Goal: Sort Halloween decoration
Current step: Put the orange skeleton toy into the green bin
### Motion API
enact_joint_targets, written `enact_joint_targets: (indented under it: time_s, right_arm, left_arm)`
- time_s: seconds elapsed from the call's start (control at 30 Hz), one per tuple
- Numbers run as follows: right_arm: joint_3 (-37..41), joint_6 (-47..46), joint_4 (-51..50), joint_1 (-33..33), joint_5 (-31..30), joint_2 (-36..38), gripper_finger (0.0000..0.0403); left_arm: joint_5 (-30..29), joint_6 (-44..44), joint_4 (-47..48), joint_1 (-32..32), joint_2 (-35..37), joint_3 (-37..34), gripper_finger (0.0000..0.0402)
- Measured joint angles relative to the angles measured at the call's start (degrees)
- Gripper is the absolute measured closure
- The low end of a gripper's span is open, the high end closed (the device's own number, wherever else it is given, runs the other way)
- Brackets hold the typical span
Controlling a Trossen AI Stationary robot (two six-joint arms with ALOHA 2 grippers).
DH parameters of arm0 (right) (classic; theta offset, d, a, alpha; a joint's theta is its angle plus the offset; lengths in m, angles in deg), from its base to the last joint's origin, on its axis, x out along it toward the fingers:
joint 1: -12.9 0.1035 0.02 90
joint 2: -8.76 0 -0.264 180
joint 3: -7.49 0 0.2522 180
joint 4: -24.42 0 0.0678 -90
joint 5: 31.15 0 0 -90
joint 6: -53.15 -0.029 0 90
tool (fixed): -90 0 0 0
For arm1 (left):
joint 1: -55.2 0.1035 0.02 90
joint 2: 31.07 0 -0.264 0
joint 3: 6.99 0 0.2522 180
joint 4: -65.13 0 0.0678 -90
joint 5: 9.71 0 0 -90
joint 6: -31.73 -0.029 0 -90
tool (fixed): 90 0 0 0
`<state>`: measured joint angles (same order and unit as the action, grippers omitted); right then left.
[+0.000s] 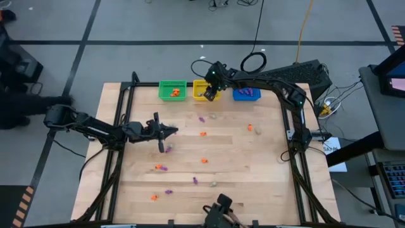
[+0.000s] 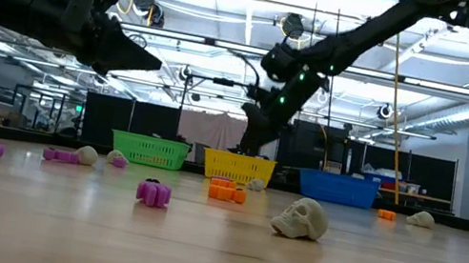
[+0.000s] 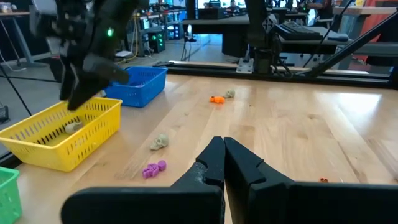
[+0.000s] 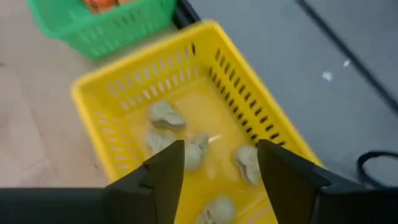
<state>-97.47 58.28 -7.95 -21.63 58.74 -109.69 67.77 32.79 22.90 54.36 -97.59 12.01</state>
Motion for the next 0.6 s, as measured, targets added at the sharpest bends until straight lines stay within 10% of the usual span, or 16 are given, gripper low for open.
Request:
enact_joint_targets:
  time_s: [0.33,0.6]
  right_arm:
    - [2.3,2.2,0.4,7.1,0.1,3.9,0.0381]
    - [15.7,-2.2,15.3,14.9,0.0,6.3,0.0401]
  left_arm:
    - [-0.3,0.0,3.1,0.0,0.0,0.0,0.0401]
    - [-1.1,0.0,4.9,0.0,0.0,0.0,0.0401]
